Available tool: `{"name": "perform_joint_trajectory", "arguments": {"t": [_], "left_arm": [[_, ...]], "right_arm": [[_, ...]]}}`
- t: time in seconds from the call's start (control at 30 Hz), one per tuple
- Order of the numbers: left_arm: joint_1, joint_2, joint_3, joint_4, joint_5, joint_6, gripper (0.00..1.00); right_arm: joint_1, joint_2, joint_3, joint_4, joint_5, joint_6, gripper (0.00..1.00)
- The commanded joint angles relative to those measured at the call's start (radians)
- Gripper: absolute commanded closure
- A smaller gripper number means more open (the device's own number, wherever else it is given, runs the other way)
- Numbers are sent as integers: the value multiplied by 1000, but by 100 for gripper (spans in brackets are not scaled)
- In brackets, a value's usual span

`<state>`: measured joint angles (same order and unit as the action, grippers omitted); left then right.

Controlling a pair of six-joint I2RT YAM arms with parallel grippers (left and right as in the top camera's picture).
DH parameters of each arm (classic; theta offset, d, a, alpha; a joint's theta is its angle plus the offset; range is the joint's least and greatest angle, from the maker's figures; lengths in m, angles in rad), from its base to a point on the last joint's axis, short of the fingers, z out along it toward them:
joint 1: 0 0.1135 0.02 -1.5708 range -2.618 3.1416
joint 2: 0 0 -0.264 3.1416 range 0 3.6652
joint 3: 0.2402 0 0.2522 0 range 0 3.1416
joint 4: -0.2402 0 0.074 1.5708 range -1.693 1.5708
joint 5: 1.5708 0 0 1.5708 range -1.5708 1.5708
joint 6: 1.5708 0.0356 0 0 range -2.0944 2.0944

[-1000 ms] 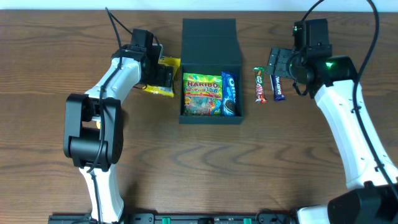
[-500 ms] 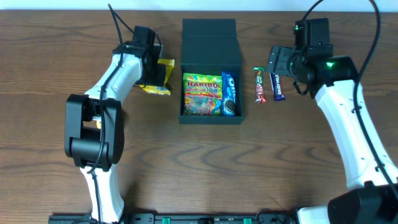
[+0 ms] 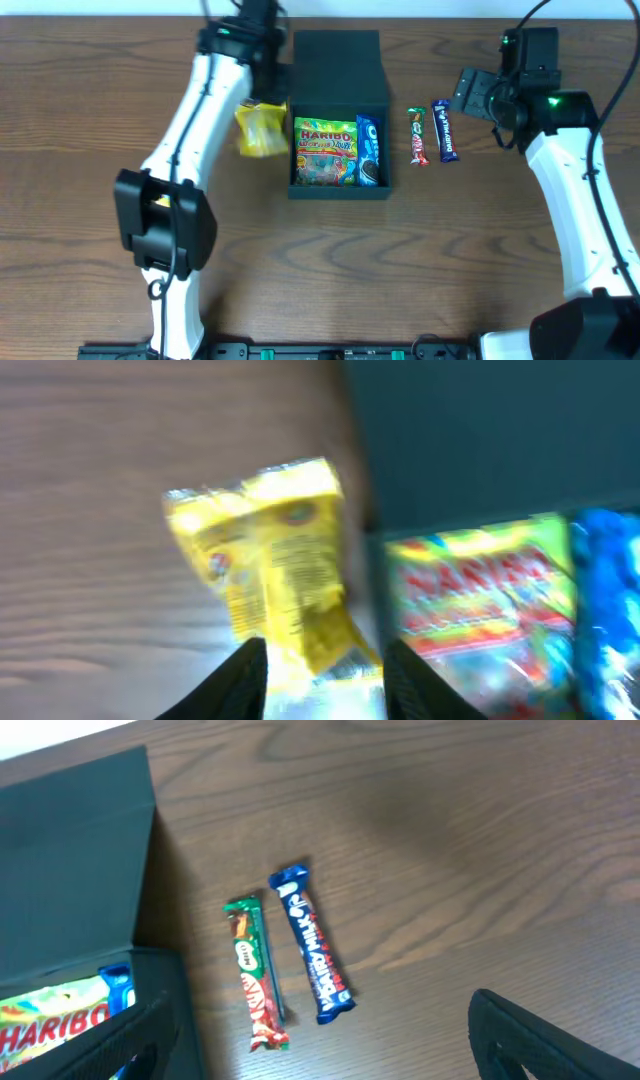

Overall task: Pack container
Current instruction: 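Grasp the yellow Hacks bag with the left gripper and lift it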

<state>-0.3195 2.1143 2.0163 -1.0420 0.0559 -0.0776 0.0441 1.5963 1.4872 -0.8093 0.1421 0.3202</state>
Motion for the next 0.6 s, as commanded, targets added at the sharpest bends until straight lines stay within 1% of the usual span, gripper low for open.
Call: {"name": "perform_joint_trajectory", "arguments": {"t": [0.0,0.07,0.1,0.13,0.23,0.33,0.43,0.57], "left_arm": [[-71,-3,16,-29,0,-132,66],[-101,-3,16,-32,-16,-136,66],[-113,-3,16,-36,-41,-144,64],[-121,-3,16,-46,-82,-167,57],[-118,-3,16,-74,-177,-232,43],[-79,-3,16,-89,-169,-263,43],[-23,-3,16,-109,-66,-256,43],[48,-3,15,-139,-47,-224,42]], "right_arm": [[-26,2,2,7,3,-11,7],[-33,2,2,8,1,-11,6],[-37,2,2,9,-1,-11,6],[-40,2,2,9,-1,-11,5],[-48,2,2,9,-1,-11,5],[-51,2,2,8,-1,-13,3],[-51,2,2,7,-1,-15,2],[-51,2,2,7,-1,-15,2]]}}
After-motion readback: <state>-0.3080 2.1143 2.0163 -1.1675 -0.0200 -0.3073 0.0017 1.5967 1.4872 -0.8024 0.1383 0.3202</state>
